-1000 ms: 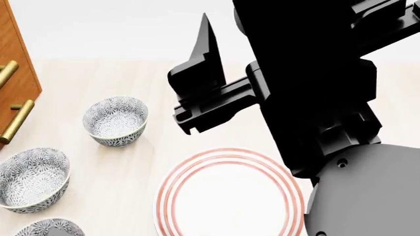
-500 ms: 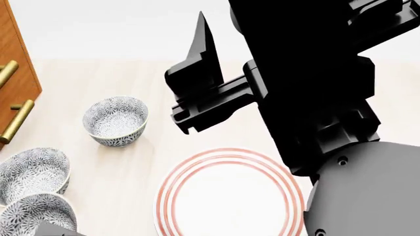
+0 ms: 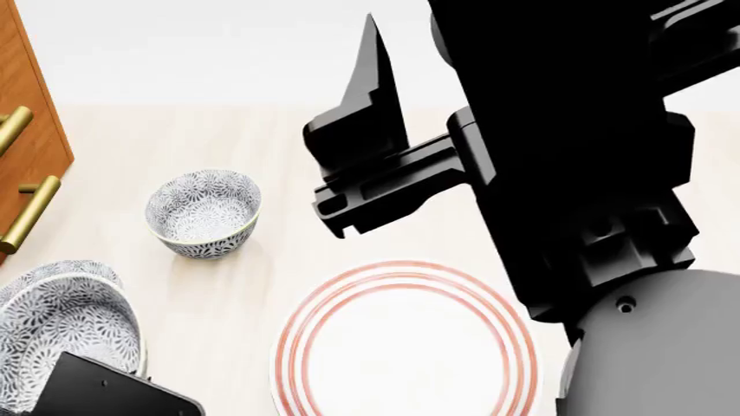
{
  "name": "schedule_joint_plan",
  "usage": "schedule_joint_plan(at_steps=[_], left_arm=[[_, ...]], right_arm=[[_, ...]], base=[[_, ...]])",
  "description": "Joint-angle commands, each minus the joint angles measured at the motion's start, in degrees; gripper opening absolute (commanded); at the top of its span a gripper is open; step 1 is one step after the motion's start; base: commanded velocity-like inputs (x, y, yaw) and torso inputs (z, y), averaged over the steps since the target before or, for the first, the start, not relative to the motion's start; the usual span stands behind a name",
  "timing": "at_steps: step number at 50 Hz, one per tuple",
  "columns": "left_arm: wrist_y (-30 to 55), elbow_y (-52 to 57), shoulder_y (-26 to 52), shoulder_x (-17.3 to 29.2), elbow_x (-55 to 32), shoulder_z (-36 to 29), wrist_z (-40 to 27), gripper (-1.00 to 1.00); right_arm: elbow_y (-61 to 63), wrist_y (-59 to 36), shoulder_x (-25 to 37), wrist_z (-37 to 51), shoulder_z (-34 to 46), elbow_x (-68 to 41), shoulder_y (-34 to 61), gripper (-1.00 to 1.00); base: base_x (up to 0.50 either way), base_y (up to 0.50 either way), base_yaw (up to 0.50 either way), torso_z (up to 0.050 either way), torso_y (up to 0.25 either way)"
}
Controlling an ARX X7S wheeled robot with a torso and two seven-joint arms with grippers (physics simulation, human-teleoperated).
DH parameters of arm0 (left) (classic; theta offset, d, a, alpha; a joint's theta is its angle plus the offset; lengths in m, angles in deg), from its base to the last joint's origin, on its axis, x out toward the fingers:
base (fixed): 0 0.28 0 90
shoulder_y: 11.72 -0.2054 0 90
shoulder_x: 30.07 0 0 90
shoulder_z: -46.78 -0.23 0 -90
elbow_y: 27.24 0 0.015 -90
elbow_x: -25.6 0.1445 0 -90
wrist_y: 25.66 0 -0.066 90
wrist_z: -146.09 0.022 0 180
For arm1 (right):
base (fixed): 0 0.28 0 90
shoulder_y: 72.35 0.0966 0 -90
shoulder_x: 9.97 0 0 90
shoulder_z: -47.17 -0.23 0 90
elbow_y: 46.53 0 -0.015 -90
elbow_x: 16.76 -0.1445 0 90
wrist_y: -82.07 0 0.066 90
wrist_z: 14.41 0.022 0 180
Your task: Put the bowl at the front on the plate.
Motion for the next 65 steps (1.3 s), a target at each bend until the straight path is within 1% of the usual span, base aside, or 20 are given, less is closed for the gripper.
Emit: schedule_joint_plan(at_steps=[1,7,8,12,17,20,21,28,31,36,45,48,50,51,58,60,65], left_arm=[[0.5,1.8,3.0,0.6,0.3,0.2,1.5,-1.00],[0.6,2.3,4.2,0.5,-0.3,0.6,1.9,-1.00],[0.2,3.0,4.5,0.8,0.6,0.0,3.1,-1.00],[0.6,3.4,5.9,0.5,-0.2,0.5,3.2,-1.00],[0.3,2.9,7.3,0.2,0.9,-0.6,5.7,-1.00],[0.3,2.6,7.6,-0.2,-1.4,0.6,5.6,-1.00],[1.5,2.7,8.6,-0.2,-1.3,-0.2,5.7,-1.00],[3.4,3.9,11.4,-0.3,-2.3,-1.0,6.9,-1.00],[4.7,4.0,14.2,-0.2,-3.5,-0.8,8.3,-1.00],[6.5,4.3,17.2,-0.3,-6.0,-0.4,8.7,-1.00],[7.0,4.0,19.5,-0.5,-4.2,-1.8,11.0,-1.00],[6.5,3.6,20.2,-0.5,-2.1,-2.9,12.7,-1.00],[6.6,3.1,20.6,-0.7,-3.1,-2.4,12.9,-1.00],[6.8,3.3,21.2,-0.6,-2.3,-3.4,14.2,-1.00],[6.1,1.4,22.1,-1.5,0.7,-5.2,16.0,-1.00],[5.7,0.3,22.7,-1.9,1.8,-6.1,17.5,-1.00],[5.4,-0.6,23.5,-2.6,3.6,-7.3,18.1,-1.00]], right_arm=[[0.7,0.7,0.5,0.6,-0.5,-0.3,-0.2,1.00],[0.9,0.9,0.8,0.9,-0.7,-0.6,0.0,1.00],[1.0,0.9,0.9,0.9,-0.7,-0.7,0.0,1.00],[1.2,1.0,1.0,1.1,-0.7,-0.9,0.0,1.00],[1.4,1.3,1.2,1.2,-0.7,-1.0,0.0,1.00],[1.5,1.2,1.3,1.3,-0.6,-1.2,0.2,1.00],[1.5,1.2,1.3,1.4,-0.6,-1.3,0.2,1.00],[1.1,1.1,1.1,1.0,-0.3,-1.3,1.0,1.00],[1.0,1.0,1.2,0.9,-0.2,-1.3,1.3,1.00],[1.0,0.6,1.4,1.4,0.2,-1.6,1.7,1.00],[1.2,1.2,1.5,0.8,0.2,-1.4,1.4,1.00],[1.6,1.5,1.6,0.8,0.1,-1.4,1.2,1.00],[1.6,1.6,1.7,0.8,0.0,-1.5,1.3,1.00],[1.7,1.5,1.7,0.9,0.1,-1.5,1.4,1.00],[2.4,1.9,2.0,0.9,-0.1,-1.7,1.4,1.00],[2.7,2.3,2.0,0.5,-0.3,-1.3,1.3,1.00],[2.5,2.1,2.0,0.3,0.0,-1.2,1.6,1.00]], base=[[0.00,0.00,0.00,0.000,0.000],[0.00,0.00,0.00,0.000,0.000],[0.00,0.00,0.00,0.000,0.000],[0.00,0.00,0.00,0.000,0.000],[0.00,0.00,0.00,0.000,0.000],[0.00,0.00,0.00,0.000,0.000],[0.00,0.00,0.00,0.000,0.000],[0.00,0.00,0.00,0.000,0.000],[0.00,0.00,0.00,0.000,0.000],[0.00,0.00,0.00,0.000,0.000],[0.00,0.00,0.00,0.000,0.001],[0.00,0.00,0.00,0.000,0.000],[0.00,0.00,0.00,0.000,0.000],[0.00,0.00,0.00,0.000,0.000],[0.00,0.00,0.00,0.000,0.000],[0.00,0.00,0.00,0.000,0.000],[0.00,0.00,0.00,0.000,0.002]])
